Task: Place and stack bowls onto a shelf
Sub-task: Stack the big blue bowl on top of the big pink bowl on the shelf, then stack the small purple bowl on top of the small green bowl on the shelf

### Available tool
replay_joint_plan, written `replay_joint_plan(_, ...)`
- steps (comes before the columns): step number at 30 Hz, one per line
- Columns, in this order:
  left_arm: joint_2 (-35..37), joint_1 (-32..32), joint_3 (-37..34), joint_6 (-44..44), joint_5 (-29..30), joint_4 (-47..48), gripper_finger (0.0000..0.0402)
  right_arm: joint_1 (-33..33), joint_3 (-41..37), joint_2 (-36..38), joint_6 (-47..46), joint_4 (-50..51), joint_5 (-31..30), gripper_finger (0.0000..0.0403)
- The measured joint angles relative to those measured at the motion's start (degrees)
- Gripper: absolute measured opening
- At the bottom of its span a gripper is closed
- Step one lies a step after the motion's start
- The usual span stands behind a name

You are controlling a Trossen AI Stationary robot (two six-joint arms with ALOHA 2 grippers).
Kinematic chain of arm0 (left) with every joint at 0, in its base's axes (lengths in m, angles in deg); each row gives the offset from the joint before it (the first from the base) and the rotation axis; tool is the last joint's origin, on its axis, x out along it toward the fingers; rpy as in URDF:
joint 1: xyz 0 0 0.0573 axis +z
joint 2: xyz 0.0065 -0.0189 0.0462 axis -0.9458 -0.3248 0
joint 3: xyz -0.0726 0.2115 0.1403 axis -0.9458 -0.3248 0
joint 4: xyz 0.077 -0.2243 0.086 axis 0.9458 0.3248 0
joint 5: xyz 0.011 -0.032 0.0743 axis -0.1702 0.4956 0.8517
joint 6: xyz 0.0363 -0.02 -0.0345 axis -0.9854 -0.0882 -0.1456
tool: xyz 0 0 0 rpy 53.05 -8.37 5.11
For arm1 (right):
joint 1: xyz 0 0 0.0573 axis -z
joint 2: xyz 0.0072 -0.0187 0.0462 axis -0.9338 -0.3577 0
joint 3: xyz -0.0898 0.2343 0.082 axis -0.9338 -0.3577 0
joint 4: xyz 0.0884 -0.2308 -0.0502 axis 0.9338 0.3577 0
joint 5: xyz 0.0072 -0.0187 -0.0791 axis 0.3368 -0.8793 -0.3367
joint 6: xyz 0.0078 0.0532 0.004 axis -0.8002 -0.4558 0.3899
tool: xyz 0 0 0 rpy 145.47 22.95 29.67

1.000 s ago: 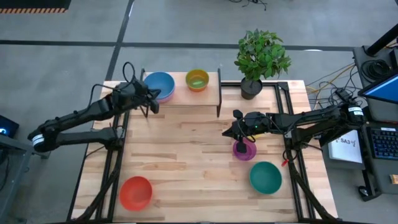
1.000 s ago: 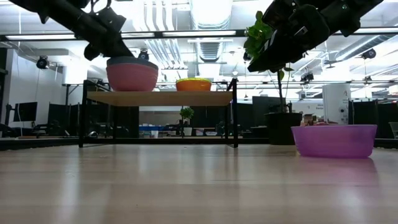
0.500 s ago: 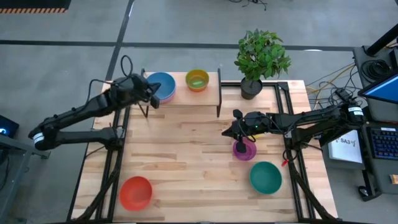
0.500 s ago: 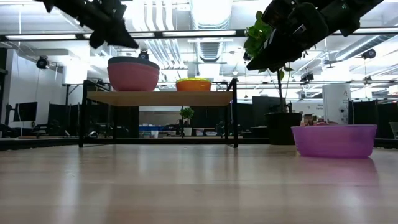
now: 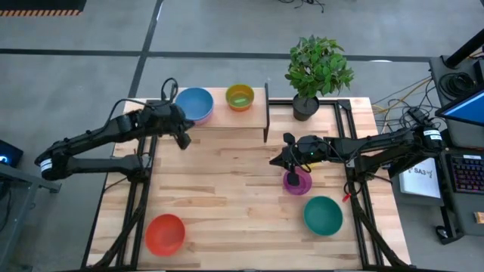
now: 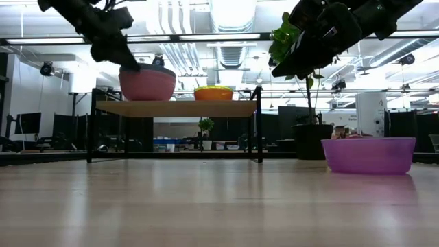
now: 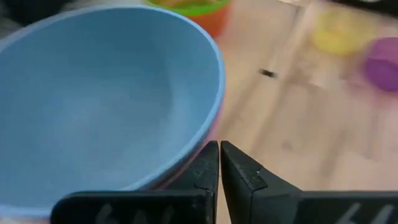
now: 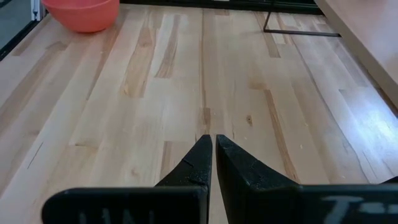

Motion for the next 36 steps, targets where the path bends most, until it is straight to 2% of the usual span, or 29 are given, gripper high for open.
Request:
replay_joint_plan(4,-0.8,0.1,0.0,-2.8,7.2,-1.8,0.0000,0.0,0.0,0.0,0.0,-0.1,0.0,0.0011)
replay_joint_plan(11,-3.4,0.2,0.0,-3.4,14.0,-3.7,0.0000,0.0,0.0,0.0,0.0,-0.1,0.0,0.0011)
replay_joint_plan(13,-3.8,0.2,0.0,-3.1,14.1,-4.5,0.0000,0.0,0.0,0.0,-0.3,-0.1,0.0,0.0011)
replay_joint_plan(16,-3.8,-0.3,0.0,-1.8,12.1,-5.9,0.0000,0.0,0.0,0.0,-1.3,-0.1,0.0,0.0011)
replay_joint_plan(21,-3.7,-1.7,0.0,1.9,0.0,-9.2,0.0000,0.0,0.1,0.0,-5.1,-0.1,0.0,0.0011)
replay_joint_plan(23,-3.7,-3.1,0.0,3.1,-2.5,-10.3,0.0000,0.0,0.5,0.0,-7.4,0.0,0.0,0.0011)
replay_joint_plan(29,-3.7,-9.7,-0.4,5.7,-2.5,-12.0,0.0000,-1.8,3.1,0.0,-14.4,2.2,0.2,0.0011)
replay_joint_plan(36,-3.8,-20.9,-4.6,3.7,-2.4,-23.1,0.0000,-5.3,9.0,-0.4,-22.5,16.6,-1.7,0.0011)
